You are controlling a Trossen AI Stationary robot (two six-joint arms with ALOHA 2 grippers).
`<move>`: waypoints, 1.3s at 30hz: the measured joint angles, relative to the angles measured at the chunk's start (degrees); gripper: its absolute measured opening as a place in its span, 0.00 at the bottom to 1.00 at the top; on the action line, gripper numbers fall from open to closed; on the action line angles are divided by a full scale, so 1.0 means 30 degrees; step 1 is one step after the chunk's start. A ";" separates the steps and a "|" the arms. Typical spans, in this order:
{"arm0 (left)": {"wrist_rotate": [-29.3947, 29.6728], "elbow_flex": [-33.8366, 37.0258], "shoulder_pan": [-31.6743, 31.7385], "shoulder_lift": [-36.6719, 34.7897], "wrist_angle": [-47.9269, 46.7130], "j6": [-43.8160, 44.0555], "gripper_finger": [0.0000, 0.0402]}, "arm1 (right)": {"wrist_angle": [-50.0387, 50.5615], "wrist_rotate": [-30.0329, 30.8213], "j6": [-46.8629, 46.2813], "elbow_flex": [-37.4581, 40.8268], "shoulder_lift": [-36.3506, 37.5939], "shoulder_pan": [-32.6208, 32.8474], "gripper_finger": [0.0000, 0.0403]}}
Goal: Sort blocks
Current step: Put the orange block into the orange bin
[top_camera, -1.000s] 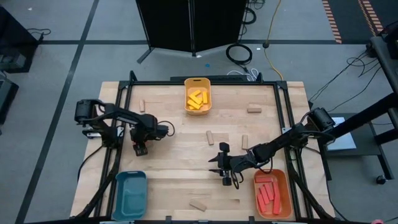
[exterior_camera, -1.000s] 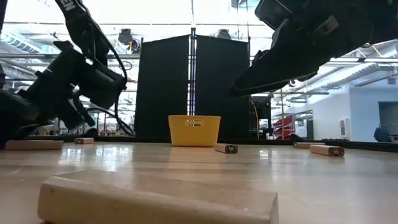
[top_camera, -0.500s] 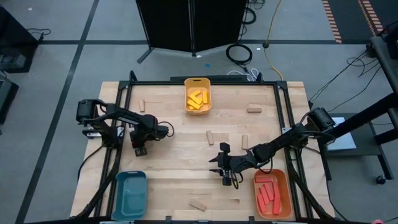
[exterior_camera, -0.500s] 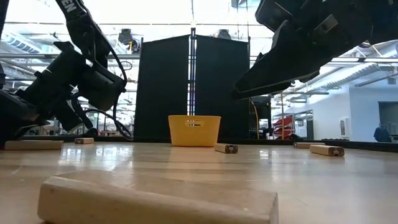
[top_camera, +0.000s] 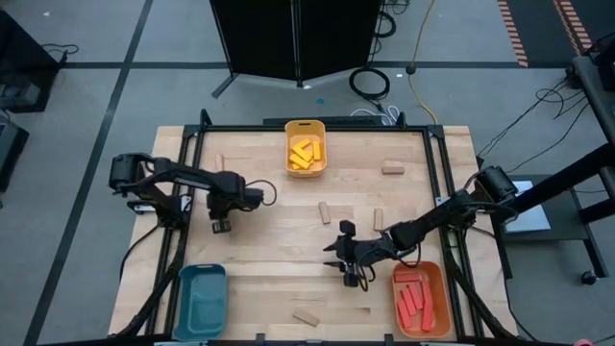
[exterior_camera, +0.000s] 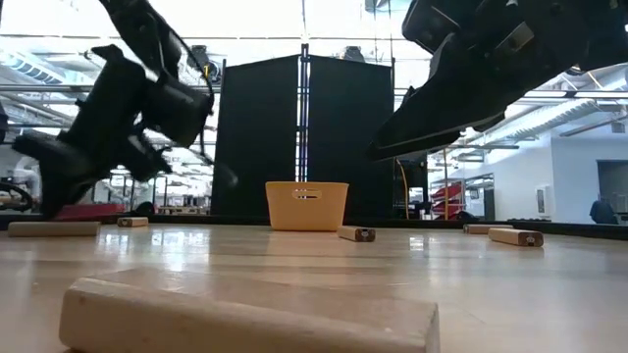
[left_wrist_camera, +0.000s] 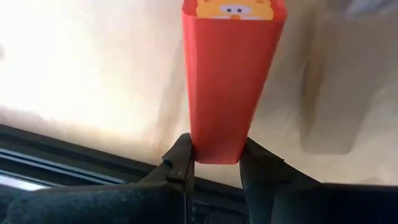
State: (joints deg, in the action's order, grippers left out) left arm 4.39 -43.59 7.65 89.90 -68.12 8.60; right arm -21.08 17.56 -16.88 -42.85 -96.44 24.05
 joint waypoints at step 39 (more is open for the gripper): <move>0.0255 0.0888 -0.4685 -0.4712 2.7379 -0.4626 0.21 | -0.7127 0.3721 0.7417 -0.2504 0.0000 -0.3031 0.43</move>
State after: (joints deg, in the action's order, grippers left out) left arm 5.16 -40.93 -6.41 75.77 14.01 -5.28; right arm -42.46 28.73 5.37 -50.36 -96.44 14.96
